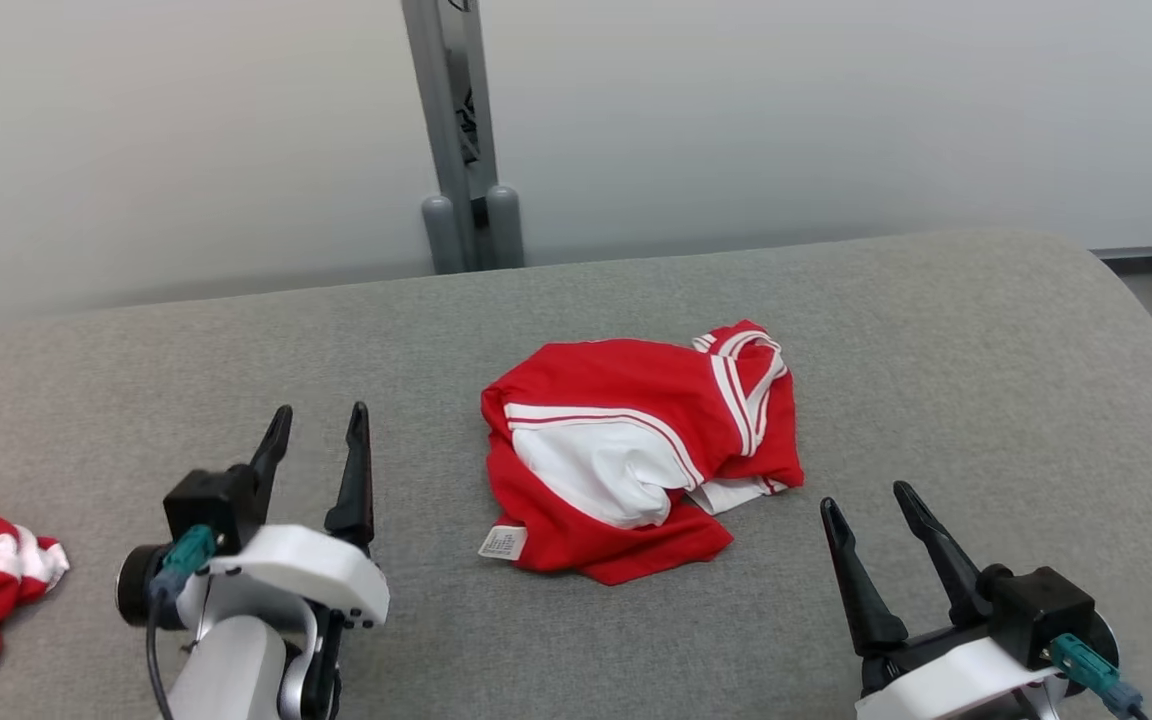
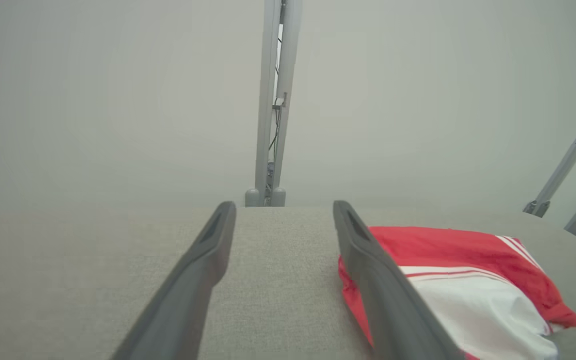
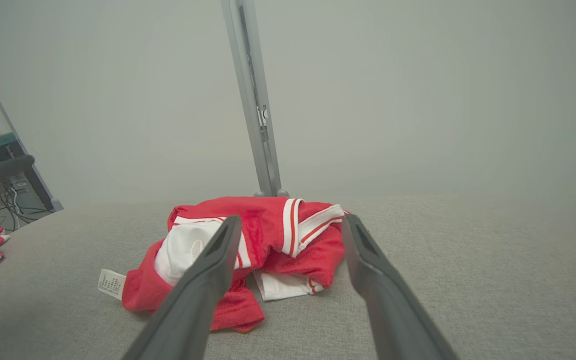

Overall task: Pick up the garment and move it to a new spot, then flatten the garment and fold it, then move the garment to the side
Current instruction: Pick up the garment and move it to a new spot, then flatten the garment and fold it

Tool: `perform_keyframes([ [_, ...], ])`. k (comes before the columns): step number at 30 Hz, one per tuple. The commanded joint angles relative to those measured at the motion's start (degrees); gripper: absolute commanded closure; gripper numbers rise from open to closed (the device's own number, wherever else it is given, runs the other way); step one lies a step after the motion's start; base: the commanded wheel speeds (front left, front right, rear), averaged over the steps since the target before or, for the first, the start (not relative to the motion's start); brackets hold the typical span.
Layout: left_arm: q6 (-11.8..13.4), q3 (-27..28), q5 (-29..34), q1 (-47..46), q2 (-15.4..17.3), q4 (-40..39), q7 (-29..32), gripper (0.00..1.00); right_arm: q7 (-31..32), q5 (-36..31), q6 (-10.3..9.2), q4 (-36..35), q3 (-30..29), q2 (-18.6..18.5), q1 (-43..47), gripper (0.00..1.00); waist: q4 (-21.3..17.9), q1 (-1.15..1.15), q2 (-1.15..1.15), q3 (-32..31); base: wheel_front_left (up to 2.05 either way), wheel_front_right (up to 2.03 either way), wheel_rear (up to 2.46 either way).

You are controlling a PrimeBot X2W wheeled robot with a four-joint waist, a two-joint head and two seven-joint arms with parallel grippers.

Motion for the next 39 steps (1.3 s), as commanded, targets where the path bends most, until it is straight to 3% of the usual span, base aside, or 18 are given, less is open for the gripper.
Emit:
perform_keyframes([
  [1,0.6,1.3,1.2,3.5,-0.1,-3.7,-0.2,0.0,-0.1,0.2,-0.02,0.1,-0.4,-0.4,0.0,0.0,2.6,0.0,0.0,-1.7,0.0,0.0,0.0],
  [10,0.2,5.1,6.2,14.9,-0.8,-17.0,-0.2,0.0,-0.1,-0.6,-0.02,-1.0,-3.1,-0.4,2.9,0.0,6.7,0.0,0.0,-4.0,0.0,0.0,0.0],
  [20,-0.6,6.1,14.2,24.8,-1.0,-26.9,-0.2,0.0,-0.1,-2.0,-0.02,-2.7,-5.5,-0.4,8.0,0.0,7.7,0.0,0.0,-6.9,0.0,0.0,0.0],
  [28,1.5,7.5,15.1,29.1,-1.6,-27.5,-0.2,0.0,-0.1,-1.1,-0.02,-2.3,-5.7,-0.3,9.8,0.0,7.4,0.0,0.0,-7.7,0.0,0.0,0.0],
  [39,1.5,6.6,14.3,28.0,-1.7,-24.8,-0.2,0.0,-0.1,-0.8,-0.02,-1.9,-4.8,-0.4,8.8,0.0,6.6,0.0,0.0,-7.6,0.0,0.0,0.0],
])
